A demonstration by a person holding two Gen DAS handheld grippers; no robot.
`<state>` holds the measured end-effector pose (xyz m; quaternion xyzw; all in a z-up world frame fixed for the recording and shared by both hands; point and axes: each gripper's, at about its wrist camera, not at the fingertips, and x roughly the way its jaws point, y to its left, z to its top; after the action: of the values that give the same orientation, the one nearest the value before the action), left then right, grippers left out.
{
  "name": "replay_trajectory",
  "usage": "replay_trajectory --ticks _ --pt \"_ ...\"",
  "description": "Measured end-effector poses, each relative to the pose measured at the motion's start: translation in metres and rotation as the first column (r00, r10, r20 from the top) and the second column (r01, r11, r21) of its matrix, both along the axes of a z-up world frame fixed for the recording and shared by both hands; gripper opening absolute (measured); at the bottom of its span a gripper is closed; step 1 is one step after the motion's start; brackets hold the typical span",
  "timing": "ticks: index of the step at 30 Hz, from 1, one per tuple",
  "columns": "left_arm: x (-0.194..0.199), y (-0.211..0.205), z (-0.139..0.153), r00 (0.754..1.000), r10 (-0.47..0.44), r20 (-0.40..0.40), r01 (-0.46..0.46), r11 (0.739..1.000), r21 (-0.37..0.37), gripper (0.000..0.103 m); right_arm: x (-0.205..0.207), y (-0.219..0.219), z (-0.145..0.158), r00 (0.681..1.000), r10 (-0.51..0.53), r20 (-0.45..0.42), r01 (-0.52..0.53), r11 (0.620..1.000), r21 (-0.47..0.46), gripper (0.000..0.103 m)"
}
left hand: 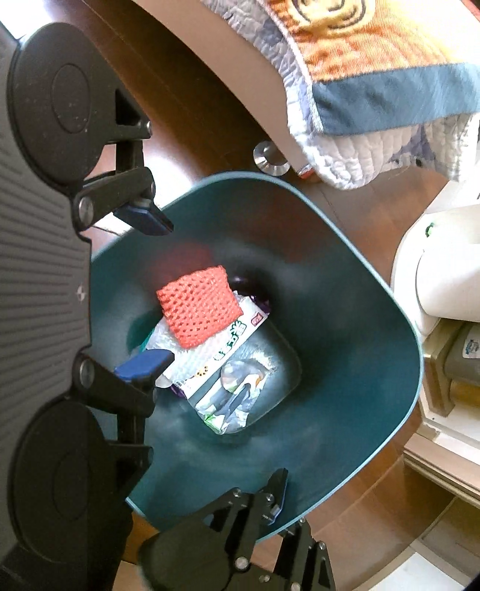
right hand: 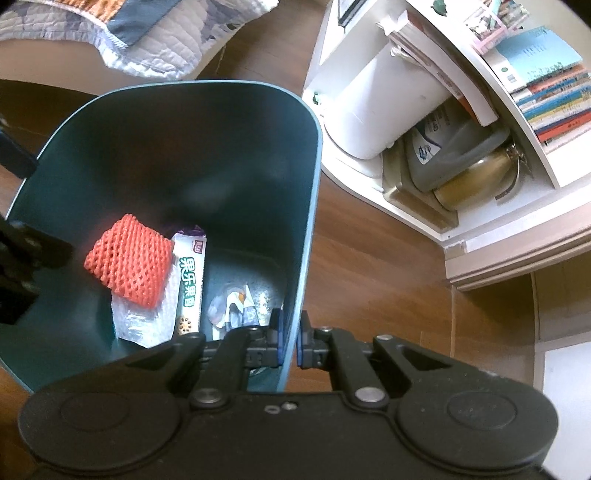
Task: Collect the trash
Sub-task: 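Lower the left tool to the pile and grasp the orange-brown snack wrapper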
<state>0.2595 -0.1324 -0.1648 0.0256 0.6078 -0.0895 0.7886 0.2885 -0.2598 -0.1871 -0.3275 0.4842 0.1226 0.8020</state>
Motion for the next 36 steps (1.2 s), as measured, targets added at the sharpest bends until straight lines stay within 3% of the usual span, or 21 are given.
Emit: replay_trajectory --ticks 6,7,11,15,20,29,36 --pt "-0.012 0.042 0.014 0.996 0.054 0.074 -0.056 0.998 0.021 0.069 0.004 -0.015 -0.002 0.998 -0.052 -0.026 0.053 0.998 0.016 0.006" --pt "-0.012 0.052 0.012 0.995 0.07 0.077 -0.072 0.997 0.028 0.074 0.006 -0.018 -0.002 0.998 -0.057 -0.033 0.057 0.998 0.016 0.006" --pt "-0.008 0.095 -0.012 0.984 0.172 0.042 -0.174 0.984 0.042 0.075 0.008 -0.025 -0.003 0.996 -0.059 -0.067 0.06 0.998 0.017 0.007" --pt "0.004 0.129 -0.056 0.967 0.254 -0.019 -0.253 0.967 0.037 0.079 0.01 -0.031 -0.005 0.992 -0.068 -0.102 0.07 0.997 0.016 0.008" --pt "0.014 0.143 -0.127 0.947 0.293 -0.132 -0.285 0.955 0.08 0.079 0.013 -0.032 -0.006 0.989 -0.077 -0.124 0.08 0.997 0.014 0.008" --pt "0.015 0.133 -0.237 0.939 0.209 -0.271 -0.173 0.973 0.151 0.079 0.021 -0.037 -0.01 0.981 -0.078 -0.177 0.08 0.997 0.003 0.009" --pt "0.015 0.143 -0.293 0.901 0.257 -0.349 -0.218 0.965 0.147 0.079 0.024 -0.041 -0.017 0.976 -0.075 -0.207 0.075 0.997 -0.009 0.011"
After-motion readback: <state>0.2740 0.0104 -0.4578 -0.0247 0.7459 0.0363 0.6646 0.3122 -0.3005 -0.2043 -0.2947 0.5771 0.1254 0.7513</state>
